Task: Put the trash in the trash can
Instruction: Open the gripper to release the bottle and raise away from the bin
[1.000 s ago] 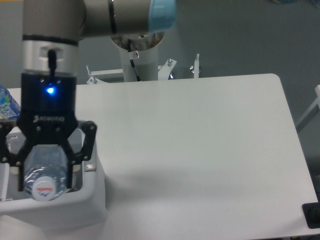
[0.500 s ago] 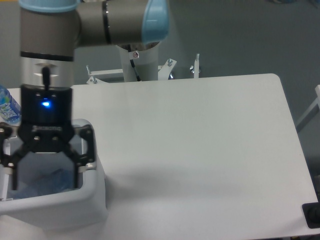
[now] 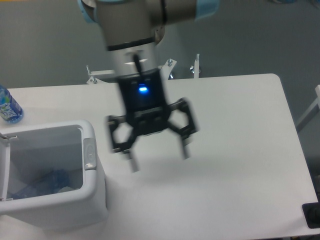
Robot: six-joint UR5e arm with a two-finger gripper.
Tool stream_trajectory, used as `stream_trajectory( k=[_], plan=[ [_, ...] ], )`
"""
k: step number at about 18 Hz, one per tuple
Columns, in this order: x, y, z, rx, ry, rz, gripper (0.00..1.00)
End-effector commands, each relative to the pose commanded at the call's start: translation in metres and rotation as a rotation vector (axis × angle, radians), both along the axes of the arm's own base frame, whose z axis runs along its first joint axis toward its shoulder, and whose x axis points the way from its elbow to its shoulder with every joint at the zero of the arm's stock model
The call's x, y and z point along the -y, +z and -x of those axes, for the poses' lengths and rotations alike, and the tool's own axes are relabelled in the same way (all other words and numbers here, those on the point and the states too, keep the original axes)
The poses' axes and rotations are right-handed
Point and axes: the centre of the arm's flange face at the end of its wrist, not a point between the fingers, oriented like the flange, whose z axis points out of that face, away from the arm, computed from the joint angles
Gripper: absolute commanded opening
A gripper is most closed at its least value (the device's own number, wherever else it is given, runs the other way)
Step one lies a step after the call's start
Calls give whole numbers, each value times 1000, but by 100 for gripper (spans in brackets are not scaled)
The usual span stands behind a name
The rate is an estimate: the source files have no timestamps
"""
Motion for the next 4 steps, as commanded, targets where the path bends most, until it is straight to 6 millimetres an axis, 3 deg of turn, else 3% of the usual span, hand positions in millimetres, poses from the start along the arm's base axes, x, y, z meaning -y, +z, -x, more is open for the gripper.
stream_trajectory(
  k=[2, 4],
  plan=[
    [32, -9, 12, 9, -63, 114, 100],
    [50, -8, 18, -5, -139, 185, 100]
  ],
)
